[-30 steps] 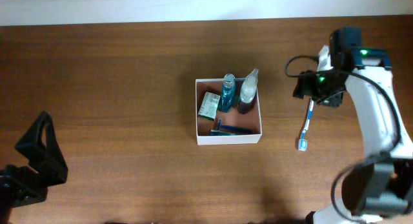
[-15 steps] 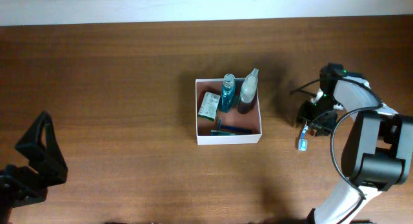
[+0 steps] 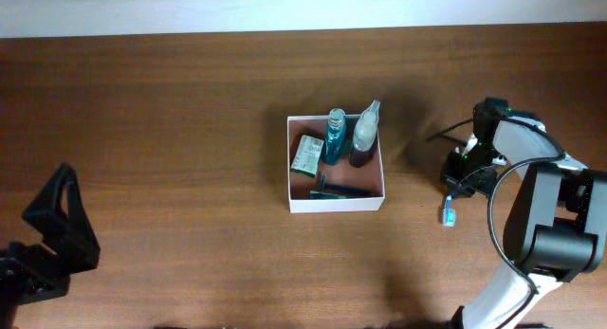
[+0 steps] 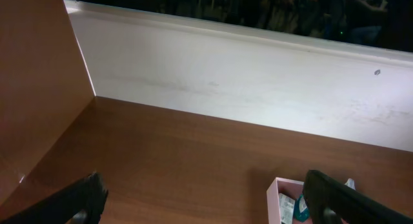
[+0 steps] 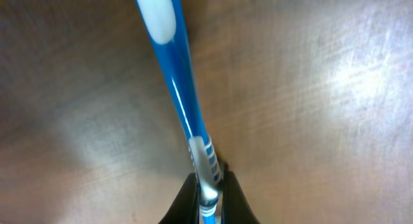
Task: Pack container
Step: 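Grasp the blue-white toothbrush with the right gripper, then lower the toothbrush into the box and release it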
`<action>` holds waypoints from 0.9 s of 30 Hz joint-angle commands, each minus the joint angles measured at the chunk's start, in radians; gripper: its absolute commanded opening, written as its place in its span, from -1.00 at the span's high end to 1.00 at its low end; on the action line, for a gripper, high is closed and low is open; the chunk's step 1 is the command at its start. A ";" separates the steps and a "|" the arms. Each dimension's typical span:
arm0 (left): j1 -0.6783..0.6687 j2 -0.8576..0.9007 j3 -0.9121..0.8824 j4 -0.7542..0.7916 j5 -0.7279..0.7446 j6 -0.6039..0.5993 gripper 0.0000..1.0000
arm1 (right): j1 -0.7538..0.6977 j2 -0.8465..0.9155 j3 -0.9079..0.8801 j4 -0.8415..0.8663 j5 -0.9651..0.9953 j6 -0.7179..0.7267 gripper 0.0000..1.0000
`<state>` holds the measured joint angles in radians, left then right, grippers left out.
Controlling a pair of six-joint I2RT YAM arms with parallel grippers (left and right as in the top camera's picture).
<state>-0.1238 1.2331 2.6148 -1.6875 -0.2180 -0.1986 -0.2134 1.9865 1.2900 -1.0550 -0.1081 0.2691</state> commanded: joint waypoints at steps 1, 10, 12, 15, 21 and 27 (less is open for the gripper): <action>0.004 0.000 -0.002 0.000 -0.011 0.016 -0.99 | 0.030 -0.072 0.068 -0.050 -0.014 -0.011 0.92; 0.004 0.000 -0.002 0.000 -0.011 0.016 -0.99 | 0.315 -0.446 0.294 -0.207 -0.015 -0.142 0.92; 0.004 0.000 -0.002 0.000 -0.011 0.016 -0.99 | 0.405 -0.494 0.303 -0.200 -0.014 -0.236 0.92; 0.004 0.000 -0.002 0.000 -0.011 0.016 -0.99 | 0.548 -0.518 0.303 -0.197 -0.014 -0.422 0.92; 0.004 0.000 -0.002 0.000 -0.011 0.016 -0.99 | 0.739 -0.435 0.245 -0.156 0.033 -0.855 0.92; 0.004 0.000 -0.002 0.000 -0.011 0.016 -0.99 | 0.730 -0.242 0.233 -0.080 0.035 -1.064 0.92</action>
<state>-0.1238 1.2331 2.6148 -1.6878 -0.2180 -0.1986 0.5198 1.6711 1.5345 -1.1542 -0.0864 -0.6407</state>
